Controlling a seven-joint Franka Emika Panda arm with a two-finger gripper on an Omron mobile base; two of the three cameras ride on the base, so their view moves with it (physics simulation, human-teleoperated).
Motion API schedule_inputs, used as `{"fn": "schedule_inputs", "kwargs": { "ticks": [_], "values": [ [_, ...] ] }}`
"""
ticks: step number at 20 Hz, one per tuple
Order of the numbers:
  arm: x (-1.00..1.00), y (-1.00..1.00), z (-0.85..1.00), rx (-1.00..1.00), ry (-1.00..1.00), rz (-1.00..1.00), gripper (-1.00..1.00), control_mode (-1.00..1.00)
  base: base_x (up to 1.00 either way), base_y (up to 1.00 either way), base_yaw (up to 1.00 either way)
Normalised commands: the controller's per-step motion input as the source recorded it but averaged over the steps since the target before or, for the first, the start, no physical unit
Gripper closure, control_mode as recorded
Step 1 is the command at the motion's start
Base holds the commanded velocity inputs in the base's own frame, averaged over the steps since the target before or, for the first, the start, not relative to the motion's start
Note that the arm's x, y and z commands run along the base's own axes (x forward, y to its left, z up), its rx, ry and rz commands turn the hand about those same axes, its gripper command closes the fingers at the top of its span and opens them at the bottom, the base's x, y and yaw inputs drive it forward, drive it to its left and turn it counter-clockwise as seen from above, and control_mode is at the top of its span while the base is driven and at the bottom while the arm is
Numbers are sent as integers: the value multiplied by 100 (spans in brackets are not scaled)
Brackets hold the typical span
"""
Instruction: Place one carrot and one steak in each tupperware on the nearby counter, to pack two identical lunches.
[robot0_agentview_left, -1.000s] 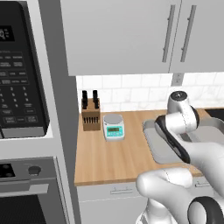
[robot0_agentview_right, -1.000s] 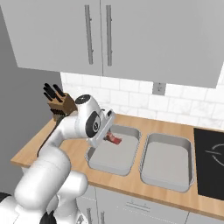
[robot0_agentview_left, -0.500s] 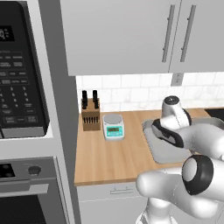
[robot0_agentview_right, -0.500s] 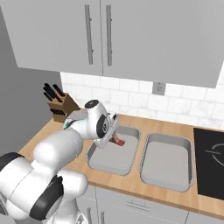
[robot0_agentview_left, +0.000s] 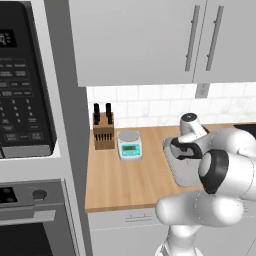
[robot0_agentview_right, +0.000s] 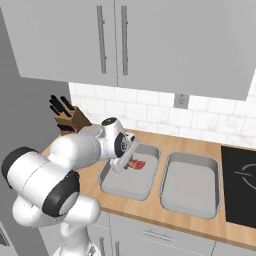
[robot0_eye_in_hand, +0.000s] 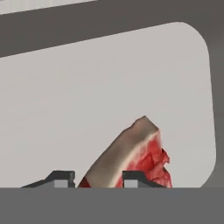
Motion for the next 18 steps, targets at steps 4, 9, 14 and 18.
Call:
{"fn": "schedule_inputs", "kwargs": {
  "ticks": [4,9,14,18],
  "values": [
    [1,-2,-16,0,1,1,100,-100,0,0,0],
    [-11,0,3,0,-3,0,-100,-100,0,0,0],
    [-42,15,28,0,-9,0,-100,-100,0,0,0],
    [-56,6,42,0,-6,0,-100,-100,0,0,0]
  ]
}}
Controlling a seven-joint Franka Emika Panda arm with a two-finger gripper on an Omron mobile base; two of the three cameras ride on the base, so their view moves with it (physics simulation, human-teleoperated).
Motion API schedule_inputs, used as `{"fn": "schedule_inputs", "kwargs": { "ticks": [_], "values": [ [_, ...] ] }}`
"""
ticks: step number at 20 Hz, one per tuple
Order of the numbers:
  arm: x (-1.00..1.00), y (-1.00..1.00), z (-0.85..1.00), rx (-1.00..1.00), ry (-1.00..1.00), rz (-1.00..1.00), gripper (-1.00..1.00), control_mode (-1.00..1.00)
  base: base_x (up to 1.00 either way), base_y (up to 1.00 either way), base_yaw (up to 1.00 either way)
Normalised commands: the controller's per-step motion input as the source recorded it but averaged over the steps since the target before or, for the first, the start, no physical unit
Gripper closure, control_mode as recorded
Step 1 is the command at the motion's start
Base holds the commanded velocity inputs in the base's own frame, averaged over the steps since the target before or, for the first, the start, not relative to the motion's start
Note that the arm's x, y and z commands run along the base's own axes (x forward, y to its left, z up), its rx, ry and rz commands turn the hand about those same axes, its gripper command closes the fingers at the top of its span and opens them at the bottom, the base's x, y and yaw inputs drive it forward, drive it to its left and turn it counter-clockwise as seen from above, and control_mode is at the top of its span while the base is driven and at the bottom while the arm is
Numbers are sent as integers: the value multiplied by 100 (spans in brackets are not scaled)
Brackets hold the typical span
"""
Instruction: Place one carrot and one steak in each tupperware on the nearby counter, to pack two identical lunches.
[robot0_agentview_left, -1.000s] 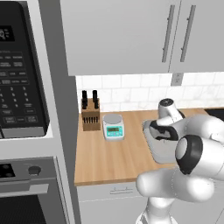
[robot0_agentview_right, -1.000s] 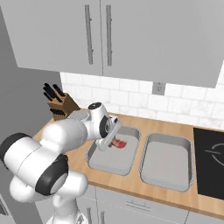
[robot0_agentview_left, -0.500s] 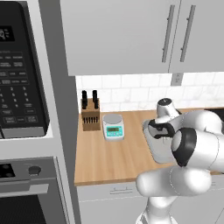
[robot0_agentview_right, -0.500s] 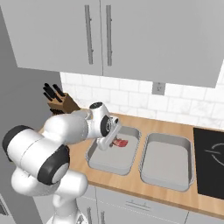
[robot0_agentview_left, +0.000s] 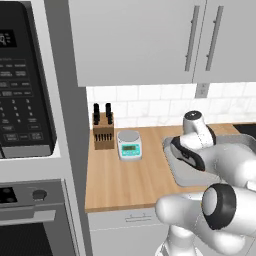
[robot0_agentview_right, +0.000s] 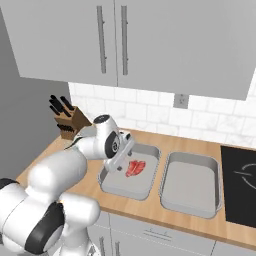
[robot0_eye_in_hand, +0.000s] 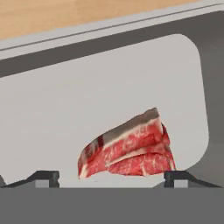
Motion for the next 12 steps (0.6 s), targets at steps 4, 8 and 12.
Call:
{"fn": "schedule_inputs", "kwargs": {
  "ticks": [4,8,12],
  "values": [
    [-75,5,88,0,-4,0,-100,-100,0,0,0],
    [-85,7,95,8,0,-3,-100,-100,0,0,0],
    [-92,17,30,10,-11,-2,-100,-100,0,0,0]
  ]
}}
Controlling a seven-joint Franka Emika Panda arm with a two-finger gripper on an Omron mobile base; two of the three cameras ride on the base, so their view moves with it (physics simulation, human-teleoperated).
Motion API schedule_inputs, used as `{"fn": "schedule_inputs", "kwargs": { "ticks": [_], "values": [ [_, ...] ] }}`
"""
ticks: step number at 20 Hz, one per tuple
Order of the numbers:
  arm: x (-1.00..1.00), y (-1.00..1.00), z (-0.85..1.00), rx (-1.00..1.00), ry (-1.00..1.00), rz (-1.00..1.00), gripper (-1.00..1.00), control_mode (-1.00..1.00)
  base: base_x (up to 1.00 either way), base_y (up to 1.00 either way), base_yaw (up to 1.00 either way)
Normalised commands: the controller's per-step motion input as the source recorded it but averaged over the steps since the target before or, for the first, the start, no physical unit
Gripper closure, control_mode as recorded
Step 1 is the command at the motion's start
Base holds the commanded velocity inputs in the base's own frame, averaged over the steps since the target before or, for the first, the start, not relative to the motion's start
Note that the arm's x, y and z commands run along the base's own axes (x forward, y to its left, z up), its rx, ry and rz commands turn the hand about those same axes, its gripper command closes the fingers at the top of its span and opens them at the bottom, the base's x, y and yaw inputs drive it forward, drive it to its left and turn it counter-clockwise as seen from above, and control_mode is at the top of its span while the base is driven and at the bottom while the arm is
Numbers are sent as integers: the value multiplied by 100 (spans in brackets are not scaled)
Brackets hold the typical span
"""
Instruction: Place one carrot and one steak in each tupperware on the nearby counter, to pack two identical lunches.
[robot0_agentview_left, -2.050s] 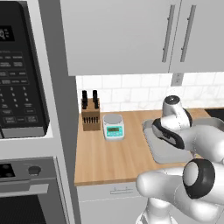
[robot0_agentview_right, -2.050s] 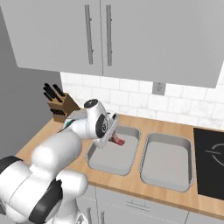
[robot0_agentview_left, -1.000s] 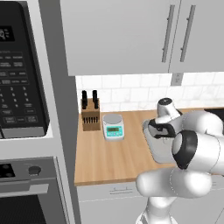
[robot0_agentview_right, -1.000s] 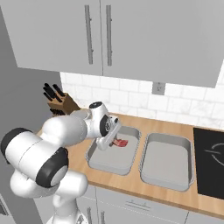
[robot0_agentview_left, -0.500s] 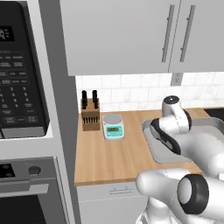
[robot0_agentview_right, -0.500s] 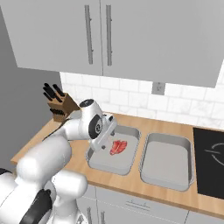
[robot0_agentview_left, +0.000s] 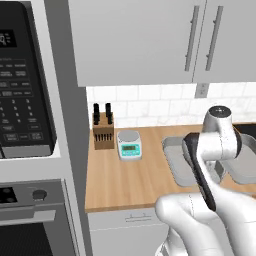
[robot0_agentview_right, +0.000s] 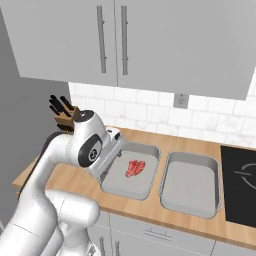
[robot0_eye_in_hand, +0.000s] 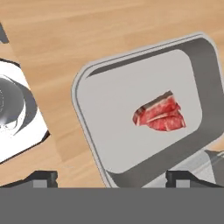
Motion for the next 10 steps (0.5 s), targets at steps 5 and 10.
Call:
{"fn": "schedule_inputs", "kwargs": {
  "ticks": [5,10],
  "values": [
    [-76,21,40,9,-11,0,-100,-100,0,0,0],
    [-57,15,82,5,0,0,-100,-100,0,0,0]
  ]
}}
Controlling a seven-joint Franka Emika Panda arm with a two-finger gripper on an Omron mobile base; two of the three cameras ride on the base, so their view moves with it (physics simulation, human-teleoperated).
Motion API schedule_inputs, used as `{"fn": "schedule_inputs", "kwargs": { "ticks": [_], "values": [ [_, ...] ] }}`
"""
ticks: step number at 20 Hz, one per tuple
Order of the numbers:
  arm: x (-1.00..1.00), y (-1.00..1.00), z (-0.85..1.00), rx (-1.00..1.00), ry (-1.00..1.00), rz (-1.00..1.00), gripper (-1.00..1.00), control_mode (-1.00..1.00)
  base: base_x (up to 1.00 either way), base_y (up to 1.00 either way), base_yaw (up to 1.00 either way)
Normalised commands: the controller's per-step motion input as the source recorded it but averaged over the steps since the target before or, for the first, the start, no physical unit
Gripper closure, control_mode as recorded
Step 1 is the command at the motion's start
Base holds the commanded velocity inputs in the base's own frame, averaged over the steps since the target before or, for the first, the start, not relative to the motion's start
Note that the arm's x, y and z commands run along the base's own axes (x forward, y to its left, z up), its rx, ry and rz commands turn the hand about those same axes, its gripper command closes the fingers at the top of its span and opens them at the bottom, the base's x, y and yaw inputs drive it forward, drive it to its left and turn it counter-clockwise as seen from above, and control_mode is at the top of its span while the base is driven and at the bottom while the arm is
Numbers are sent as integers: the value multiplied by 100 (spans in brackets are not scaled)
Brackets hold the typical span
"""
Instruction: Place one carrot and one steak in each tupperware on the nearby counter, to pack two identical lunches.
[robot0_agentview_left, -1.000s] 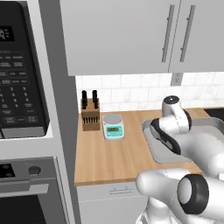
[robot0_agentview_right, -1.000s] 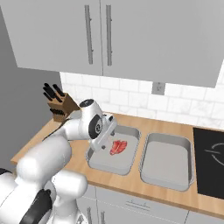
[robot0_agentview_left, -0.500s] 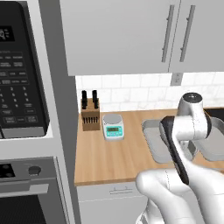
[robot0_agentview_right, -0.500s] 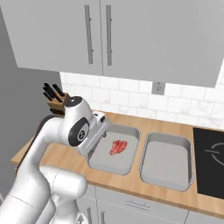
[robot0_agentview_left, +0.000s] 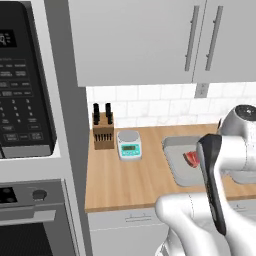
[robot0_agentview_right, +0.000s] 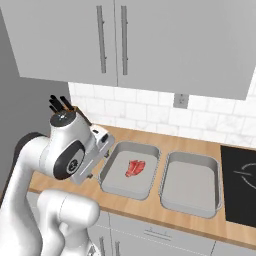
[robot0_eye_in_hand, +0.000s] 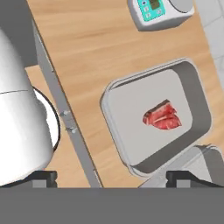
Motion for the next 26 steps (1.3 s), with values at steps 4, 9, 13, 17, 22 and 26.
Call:
{"fn": "schedule_inputs", "kwargs": {
  "ticks": [4,9,13,17,22,26],
  "values": [
    [-39,18,94,19,-9,-24,-100,-100,0,0,0],
    [-33,43,32,27,-26,-46,-100,-100,0,0,0],
    [-32,50,3,37,-22,-62,-100,-100,0,0,0],
    [-39,28,27,42,-17,-60,-100,-100,0,0,0],
    [-29,9,59,6,-11,-14,-100,-100,0,0,0],
    [-27,19,69,0,-2,0,-100,-100,0,0,0]
  ]
}}
